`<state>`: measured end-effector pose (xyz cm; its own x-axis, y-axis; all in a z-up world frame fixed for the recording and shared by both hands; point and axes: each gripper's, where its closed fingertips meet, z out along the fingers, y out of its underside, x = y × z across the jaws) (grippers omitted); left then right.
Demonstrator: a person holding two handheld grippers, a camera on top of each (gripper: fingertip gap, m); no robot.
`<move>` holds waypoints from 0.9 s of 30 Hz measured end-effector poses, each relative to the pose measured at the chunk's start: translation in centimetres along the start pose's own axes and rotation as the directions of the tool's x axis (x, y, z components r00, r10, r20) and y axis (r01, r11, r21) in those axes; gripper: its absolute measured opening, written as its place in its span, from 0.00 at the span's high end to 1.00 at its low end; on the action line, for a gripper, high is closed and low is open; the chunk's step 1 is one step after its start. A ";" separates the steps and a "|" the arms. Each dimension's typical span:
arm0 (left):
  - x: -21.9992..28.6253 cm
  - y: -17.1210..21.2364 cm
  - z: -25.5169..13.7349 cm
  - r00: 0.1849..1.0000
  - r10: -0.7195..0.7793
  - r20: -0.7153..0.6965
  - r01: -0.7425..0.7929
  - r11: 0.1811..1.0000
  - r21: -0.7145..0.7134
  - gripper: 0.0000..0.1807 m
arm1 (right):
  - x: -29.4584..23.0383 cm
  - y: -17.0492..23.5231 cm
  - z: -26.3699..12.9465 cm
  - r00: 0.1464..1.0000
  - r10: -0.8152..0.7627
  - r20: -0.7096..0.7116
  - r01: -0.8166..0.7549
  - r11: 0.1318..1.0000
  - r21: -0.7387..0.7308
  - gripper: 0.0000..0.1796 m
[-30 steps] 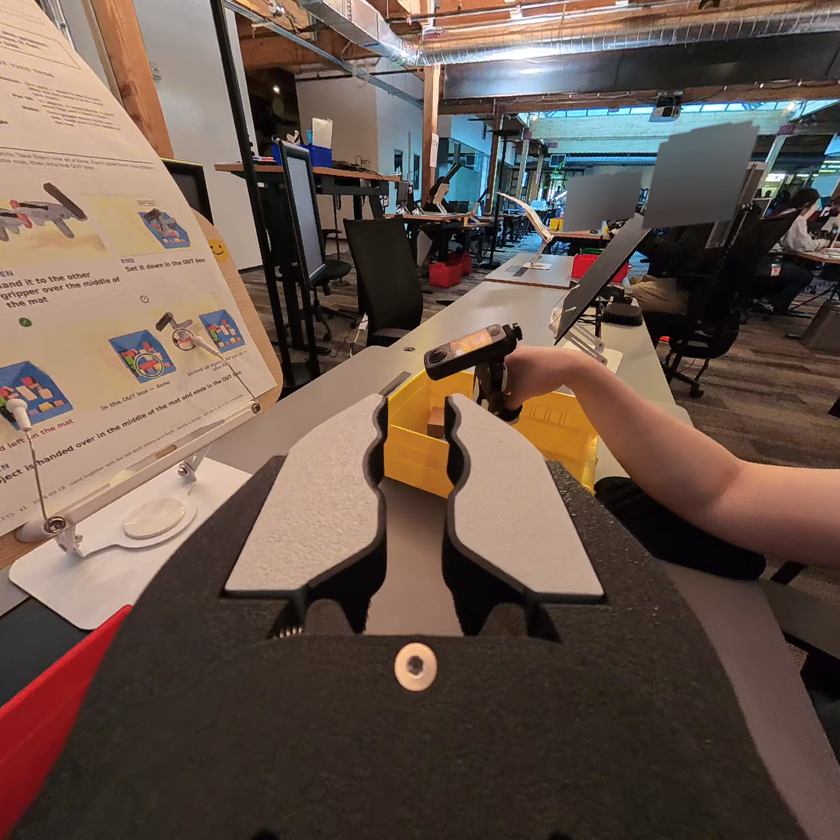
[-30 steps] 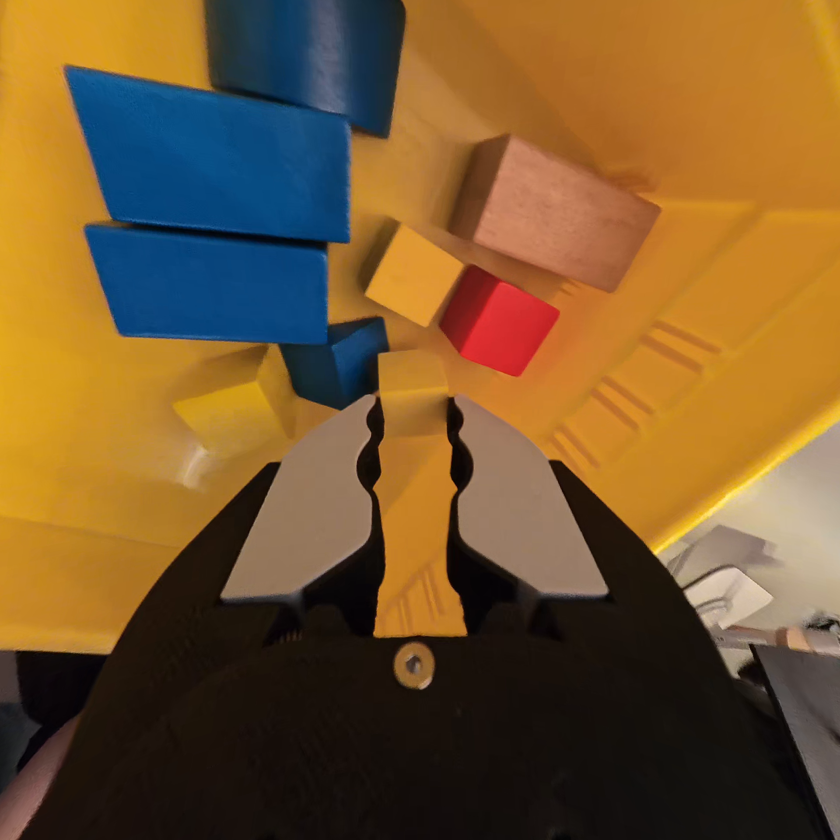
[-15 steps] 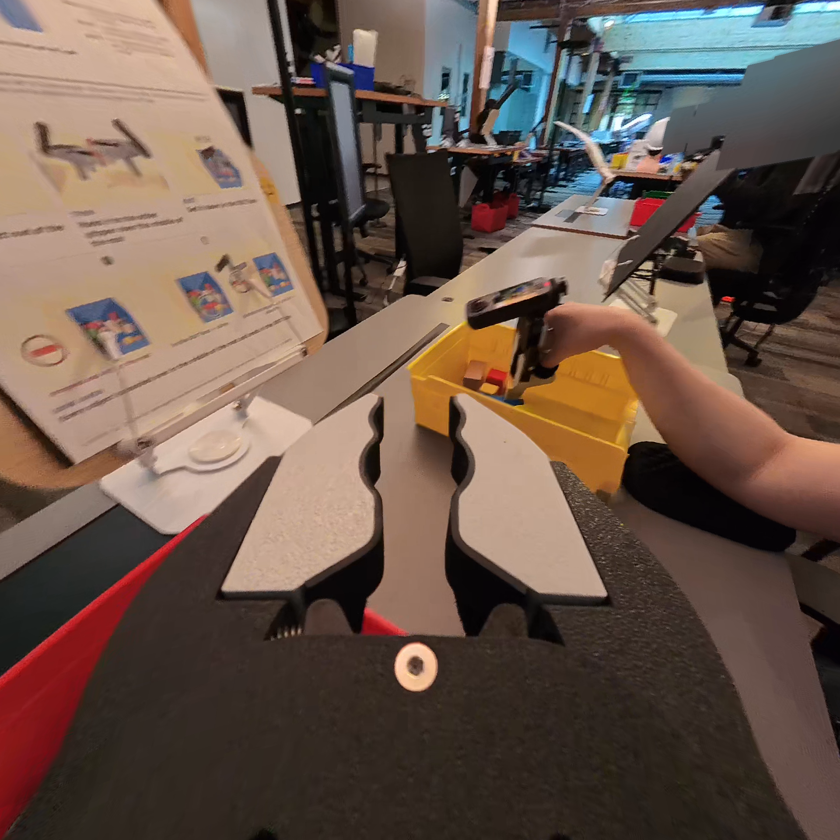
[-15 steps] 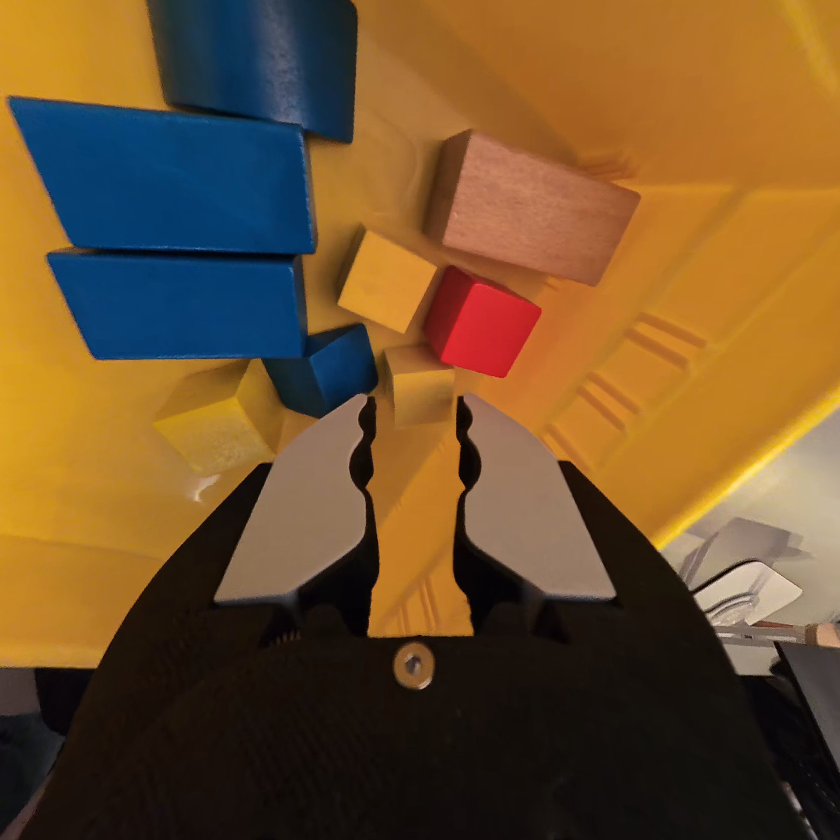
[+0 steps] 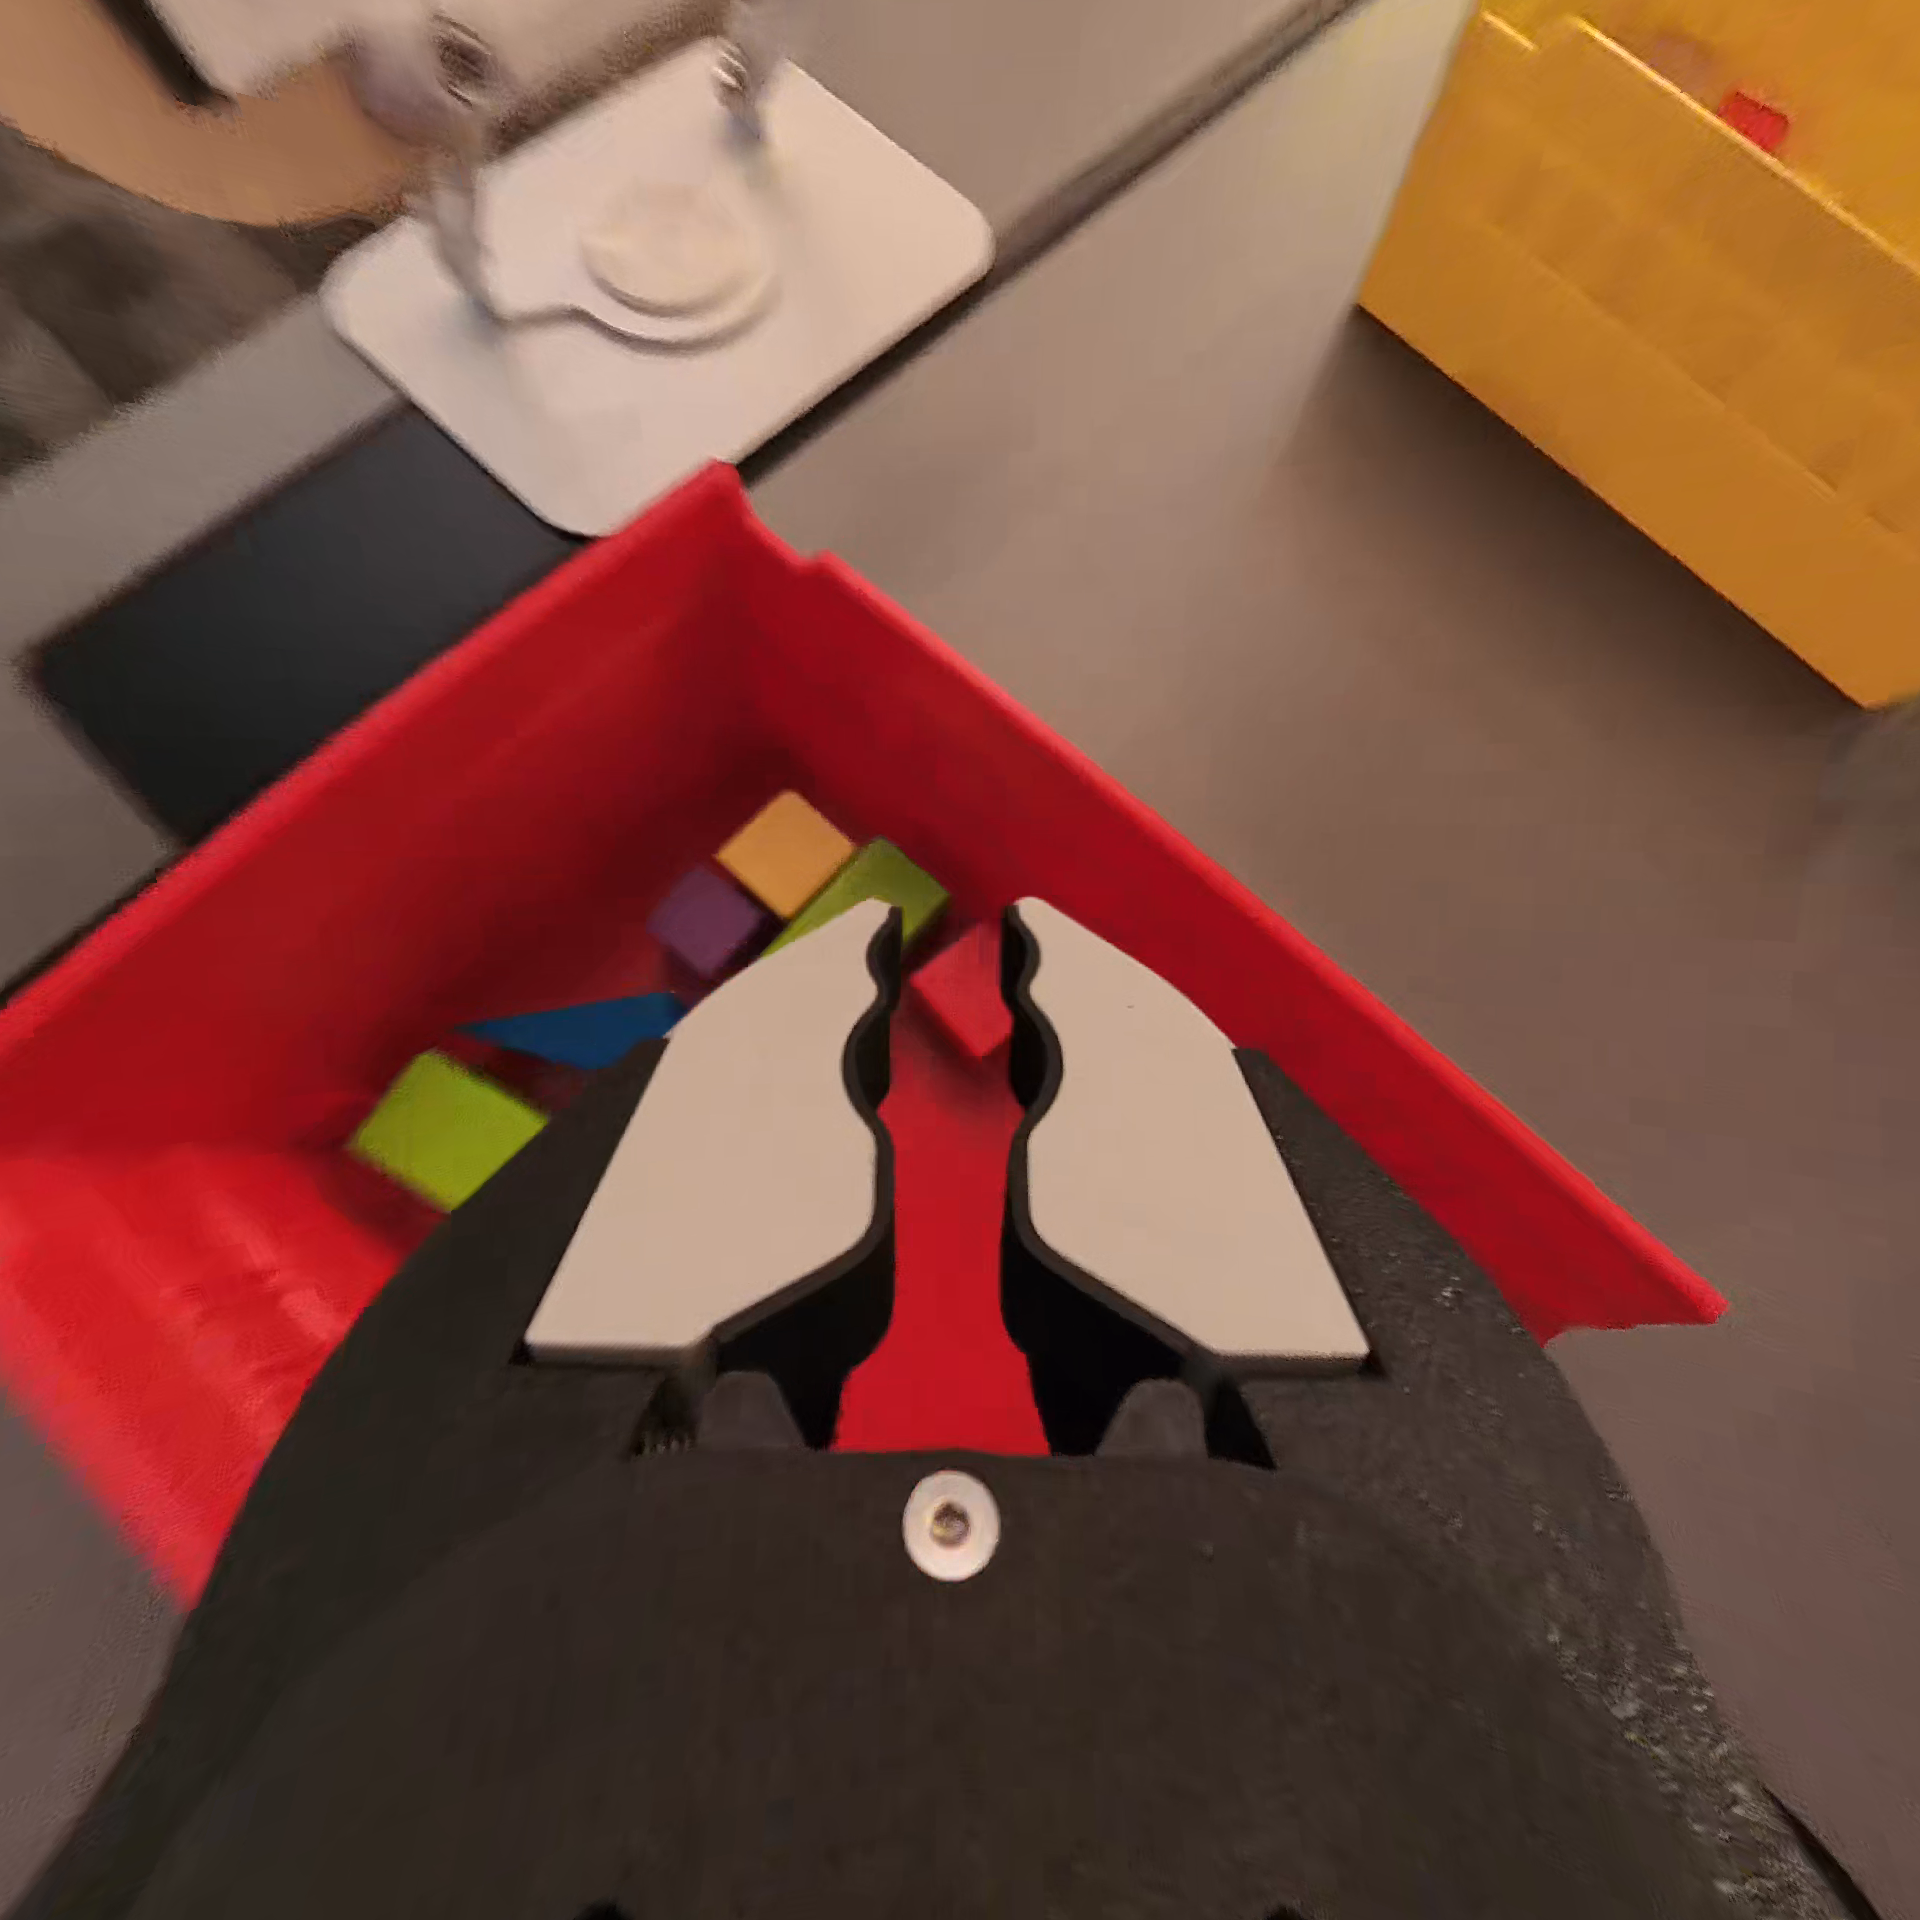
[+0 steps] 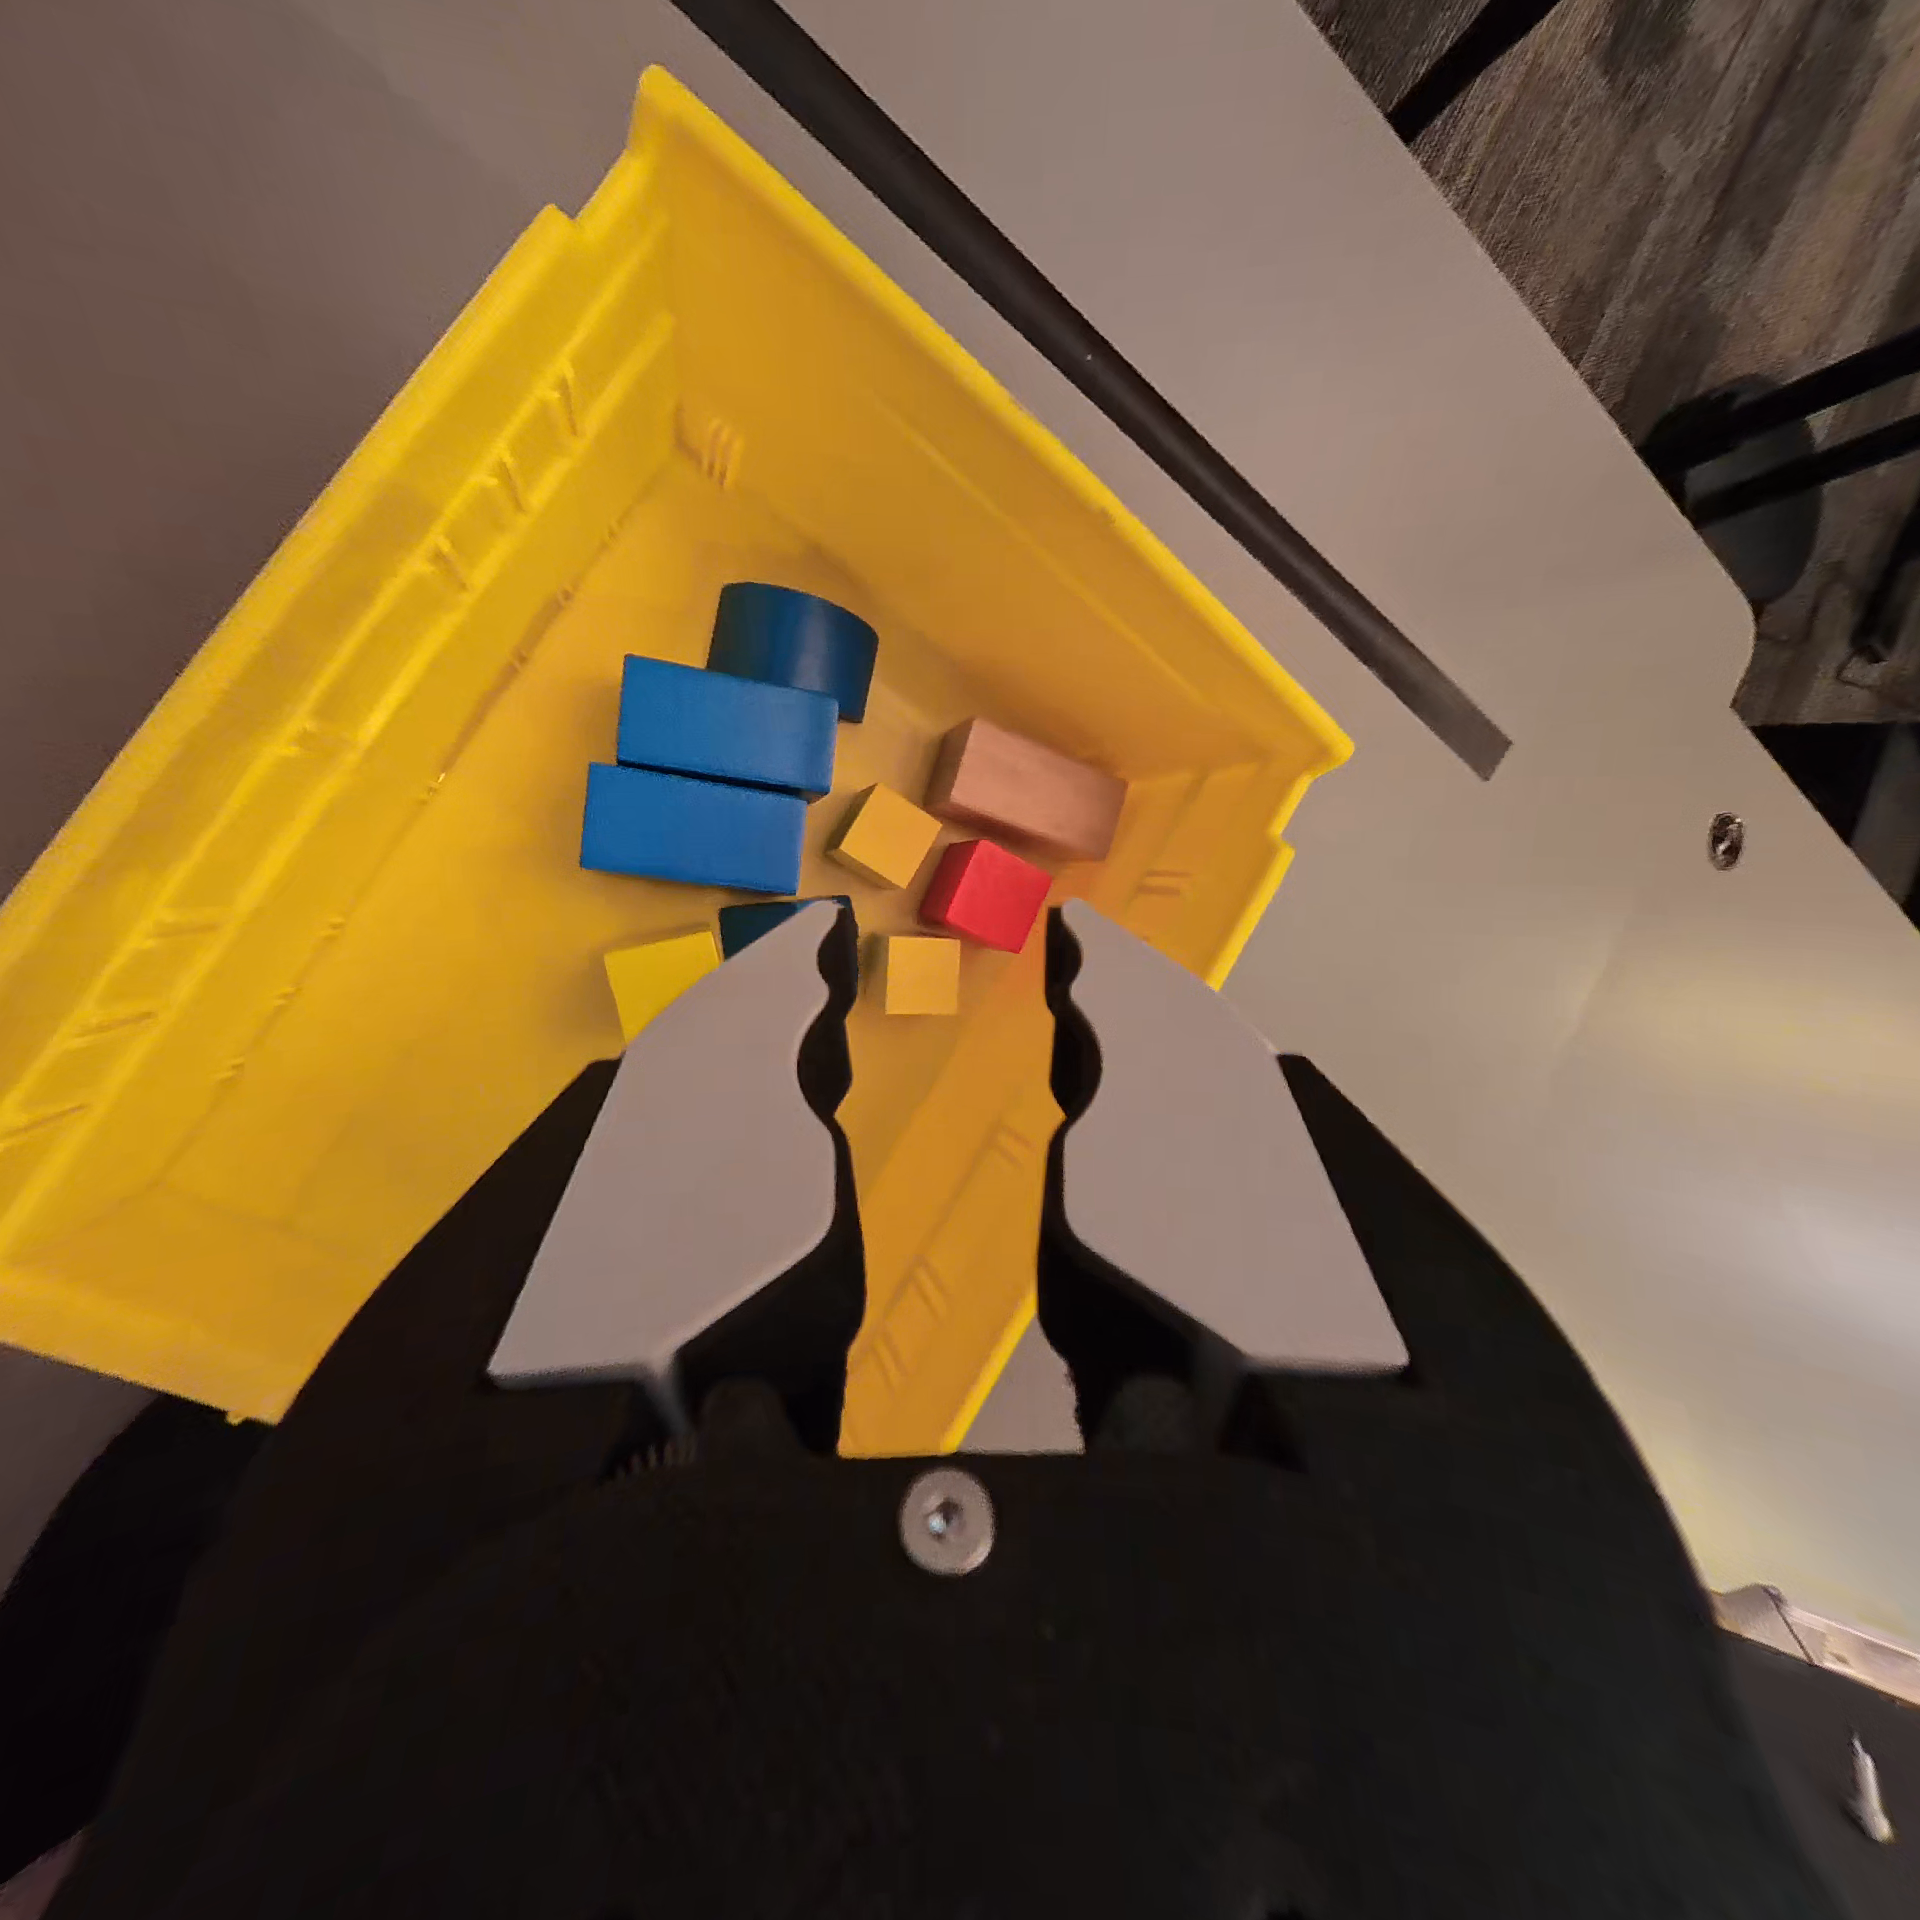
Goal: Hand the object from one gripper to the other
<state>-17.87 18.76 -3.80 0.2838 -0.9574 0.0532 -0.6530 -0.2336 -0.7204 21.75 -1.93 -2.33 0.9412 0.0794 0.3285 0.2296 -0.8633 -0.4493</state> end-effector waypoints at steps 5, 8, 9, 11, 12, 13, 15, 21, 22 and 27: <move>1.2 3.4 3.3 0.980 0.166 -0.109 -0.181 0.973 -0.142 0.84 | -0.1 0.8 0.0 1.000 -0.026 0.007 0.026 0.999 -0.028 0.80; 0.8 5.4 4.4 0.962 0.254 -0.103 -0.271 0.934 -0.231 0.80 | -0.1 1.1 0.3 0.999 -0.032 0.017 0.032 0.998 -0.045 0.80; 0.8 6.0 4.7 0.959 0.263 -0.106 -0.282 0.924 -0.258 0.79 | -0.1 1.2 0.5 0.999 -0.033 0.019 0.034 0.998 -0.054 0.80; 0.7 6.6 5.3 0.955 0.273 -0.116 -0.295 0.913 -0.282 0.79 | -0.2 1.6 0.7 0.999 -0.035 0.026 0.037 0.996 -0.076 0.80; 0.4 6.5 5.7 0.953 0.284 -0.101 -0.301 0.912 -0.278 0.79 | -0.2 1.7 0.8 0.999 -0.037 0.025 0.039 0.996 -0.086 0.80; 0.3 6.5 5.9 0.952 0.290 -0.096 -0.306 0.912 -0.272 0.79 | -0.2 1.8 0.9 0.999 -0.038 0.024 0.041 0.995 -0.092 0.80; 0.3 6.6 6.4 0.949 0.298 -0.104 -0.315 0.913 -0.260 0.78 | -0.2 1.9 1.0 0.999 -0.034 0.028 0.037 0.995 -0.097 0.80; 0.5 7.0 7.2 0.943 0.308 -0.126 -0.331 0.909 -0.255 0.77 | -0.4 2.1 1.1 0.998 -0.045 0.039 0.049 0.993 -0.109 0.80; 0.4 7.0 7.4 0.942 0.313 -0.122 -0.334 0.907 -0.255 0.77 | -0.5 2.2 1.2 0.998 -0.048 0.041 0.052 0.992 -0.114 0.80; 0.5 7.1 7.6 0.933 0.340 -0.116 -0.359 0.897 -0.259 0.77 | -0.6 2.4 1.3 0.997 -0.055 0.045 0.060 0.991 -0.122 0.80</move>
<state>-16.98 17.95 -14.14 -0.0385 -0.9926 -0.1152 -0.8695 0.0901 -0.4856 22.09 -3.38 -4.62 0.9375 0.1489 0.3146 0.2536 -0.9112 -0.3245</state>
